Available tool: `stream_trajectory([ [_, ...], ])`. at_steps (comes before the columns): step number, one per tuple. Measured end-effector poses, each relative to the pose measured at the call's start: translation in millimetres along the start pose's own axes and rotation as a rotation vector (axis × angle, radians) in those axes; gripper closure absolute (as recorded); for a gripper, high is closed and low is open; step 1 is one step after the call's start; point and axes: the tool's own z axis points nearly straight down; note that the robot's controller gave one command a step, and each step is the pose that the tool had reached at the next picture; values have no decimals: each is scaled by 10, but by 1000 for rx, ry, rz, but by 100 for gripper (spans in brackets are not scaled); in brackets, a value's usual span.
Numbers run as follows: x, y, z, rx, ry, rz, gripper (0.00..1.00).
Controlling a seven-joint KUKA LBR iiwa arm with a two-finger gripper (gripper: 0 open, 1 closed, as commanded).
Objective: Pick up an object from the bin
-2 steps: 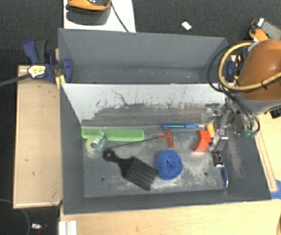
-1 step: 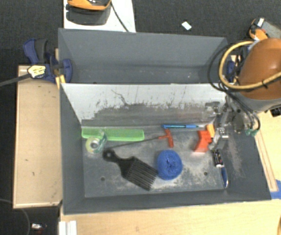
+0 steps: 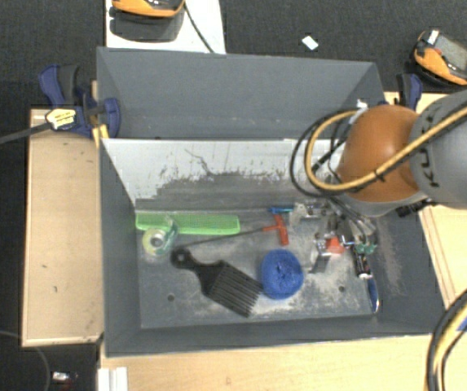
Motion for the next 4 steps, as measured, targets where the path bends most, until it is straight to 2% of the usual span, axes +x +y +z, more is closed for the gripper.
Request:
stream_trajectory([
  [1,147,467,-103,4,-3,-289,0],
  [2,161,822,21,0,0,38,0],
  [3,66,899,248,3,-8,-314,0],
  [4,69,794,332,-2,0,175,100],
])
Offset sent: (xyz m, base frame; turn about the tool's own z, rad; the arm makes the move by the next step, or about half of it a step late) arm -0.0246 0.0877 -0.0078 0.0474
